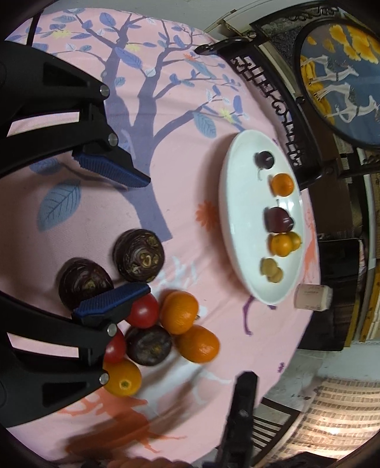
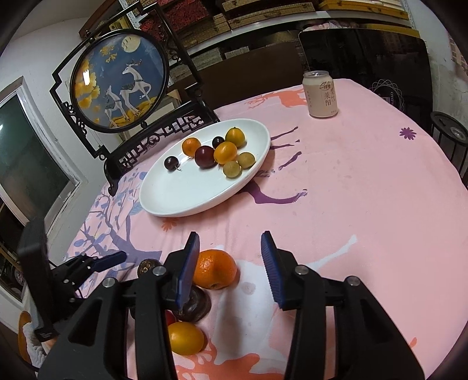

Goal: Organize fruits
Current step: 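Grasp a brown mangosteen with the left tool while the right tool grasps a tangerine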

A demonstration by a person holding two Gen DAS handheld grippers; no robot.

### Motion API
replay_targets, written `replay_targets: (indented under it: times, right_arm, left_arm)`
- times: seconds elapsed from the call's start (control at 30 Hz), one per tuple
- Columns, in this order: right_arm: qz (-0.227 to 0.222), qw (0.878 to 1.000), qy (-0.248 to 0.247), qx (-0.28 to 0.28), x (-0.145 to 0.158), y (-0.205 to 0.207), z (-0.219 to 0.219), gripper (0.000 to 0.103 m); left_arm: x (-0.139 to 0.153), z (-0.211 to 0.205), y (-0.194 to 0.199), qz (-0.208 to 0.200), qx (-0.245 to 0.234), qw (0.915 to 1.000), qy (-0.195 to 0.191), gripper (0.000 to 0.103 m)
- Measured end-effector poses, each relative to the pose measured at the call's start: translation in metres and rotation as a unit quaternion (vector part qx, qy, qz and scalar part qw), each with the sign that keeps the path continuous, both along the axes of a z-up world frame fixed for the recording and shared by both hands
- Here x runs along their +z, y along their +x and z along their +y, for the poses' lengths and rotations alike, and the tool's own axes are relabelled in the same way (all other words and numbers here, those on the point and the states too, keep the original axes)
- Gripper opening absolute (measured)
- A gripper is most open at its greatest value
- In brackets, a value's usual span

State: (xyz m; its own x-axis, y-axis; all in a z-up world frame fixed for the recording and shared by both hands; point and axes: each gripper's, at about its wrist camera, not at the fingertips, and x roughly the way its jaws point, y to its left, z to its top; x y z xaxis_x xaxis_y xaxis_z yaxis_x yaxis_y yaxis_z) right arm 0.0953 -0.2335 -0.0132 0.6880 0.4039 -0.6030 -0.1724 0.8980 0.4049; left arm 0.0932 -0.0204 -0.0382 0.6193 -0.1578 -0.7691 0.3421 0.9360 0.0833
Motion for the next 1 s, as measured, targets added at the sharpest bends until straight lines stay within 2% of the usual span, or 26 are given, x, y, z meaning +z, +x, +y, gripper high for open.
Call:
replay_targets:
  times: [0.07, 0.13, 0.2, 0.27, 0.33, 0.53, 0.7, 1.0]
  right_arm:
    - [-0.002, 1.0, -0.002, 0.0, 0.001, -0.001, 0.001, 0.044]
    - [-0.003, 1.0, -0.002, 0.001, 0.001, -0.001, 0.001, 0.044]
    - [-0.001, 1.0, -0.003, 0.001, 0.0, 0.0, 0.001, 0.044]
    - [0.001, 1.0, -0.004, 0.002, -0.001, 0.0, 0.002, 0.044]
    - [0.002, 1.0, -0.005, 0.005, -0.002, 0.0, 0.003, 0.044]
    - [0.027, 0.999, -0.01, 0.031, -0.012, 0.004, 0.014, 0.044]
    - [0.052, 0.997, -0.013, 0.047, -0.024, 0.009, 0.024, 0.044]
    - [0.072, 0.995, 0.029, 0.057, -0.033, 0.015, 0.023, 0.045]
  left_arm:
    - [-0.001, 0.002, 0.003, -0.005, 0.009, 0.9999, 0.007, 0.081]
    - [-0.001, 0.008, 0.007, -0.009, 0.025, 0.9996, 0.013, 0.081]
    - [0.001, 0.024, 0.014, -0.013, 0.061, 0.9978, 0.021, 0.081]
    - [0.002, 0.044, 0.022, -0.003, 0.095, 0.9955, 0.003, 0.08]
    - [0.004, 0.052, 0.023, 0.001, 0.103, 0.9946, -0.013, 0.078]
    - [0.001, 0.032, 0.018, -0.019, 0.078, 0.9966, 0.017, 0.077]
    - [-0.004, 0.032, 0.023, -0.003, 0.081, 0.9967, 0.005, 0.077]
    - [-0.012, 0.025, 0.028, 0.009, 0.07, 0.9975, 0.001, 0.077]
